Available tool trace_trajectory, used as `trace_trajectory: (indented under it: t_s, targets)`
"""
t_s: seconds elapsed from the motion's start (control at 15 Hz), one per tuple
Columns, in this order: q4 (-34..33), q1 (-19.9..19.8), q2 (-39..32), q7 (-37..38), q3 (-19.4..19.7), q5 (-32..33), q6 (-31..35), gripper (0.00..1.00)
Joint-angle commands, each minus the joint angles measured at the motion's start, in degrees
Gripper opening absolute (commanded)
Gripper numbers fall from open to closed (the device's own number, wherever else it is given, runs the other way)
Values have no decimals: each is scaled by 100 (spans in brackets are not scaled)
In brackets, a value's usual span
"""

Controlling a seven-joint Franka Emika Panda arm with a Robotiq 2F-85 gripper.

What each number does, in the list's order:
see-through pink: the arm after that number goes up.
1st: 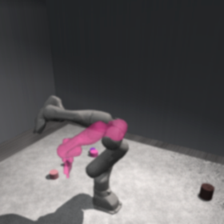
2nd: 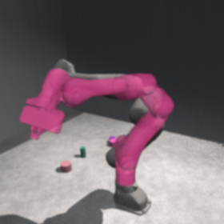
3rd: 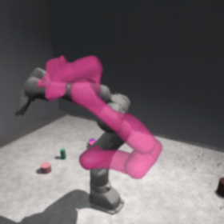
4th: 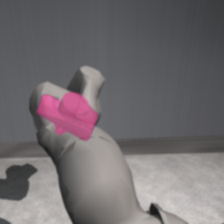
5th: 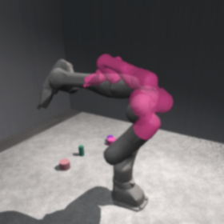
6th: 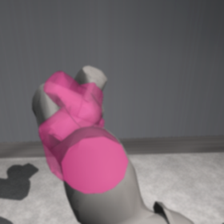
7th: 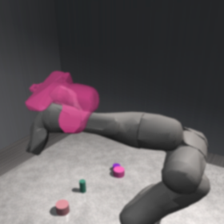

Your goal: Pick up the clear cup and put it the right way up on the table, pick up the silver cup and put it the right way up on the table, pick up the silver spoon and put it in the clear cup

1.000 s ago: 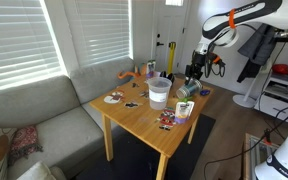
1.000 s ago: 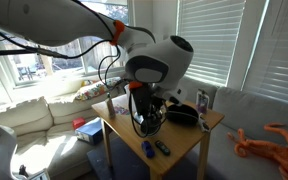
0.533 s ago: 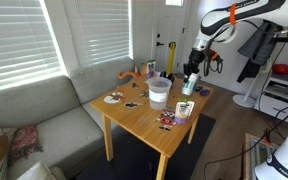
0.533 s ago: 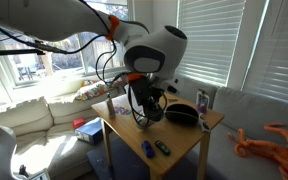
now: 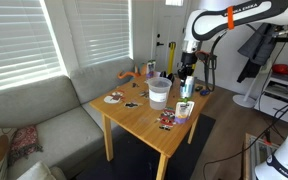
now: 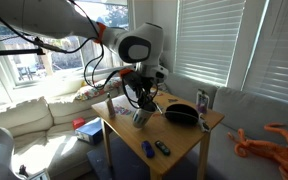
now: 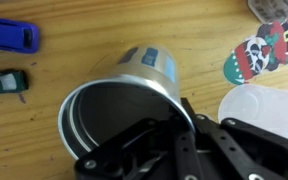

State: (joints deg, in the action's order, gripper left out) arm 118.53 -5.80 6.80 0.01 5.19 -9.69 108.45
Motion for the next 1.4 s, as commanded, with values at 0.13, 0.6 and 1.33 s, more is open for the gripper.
trace_trajectory:
  t_s: [0.13, 0.6, 1.33]
  targets:
    - [-111, 303, -87, 778, -412, 986, -125, 29]
    - [-130, 400, 49, 907, -528, 1401, -233, 74]
    - [-404, 281, 492, 729, -341, 1224, -381, 100]
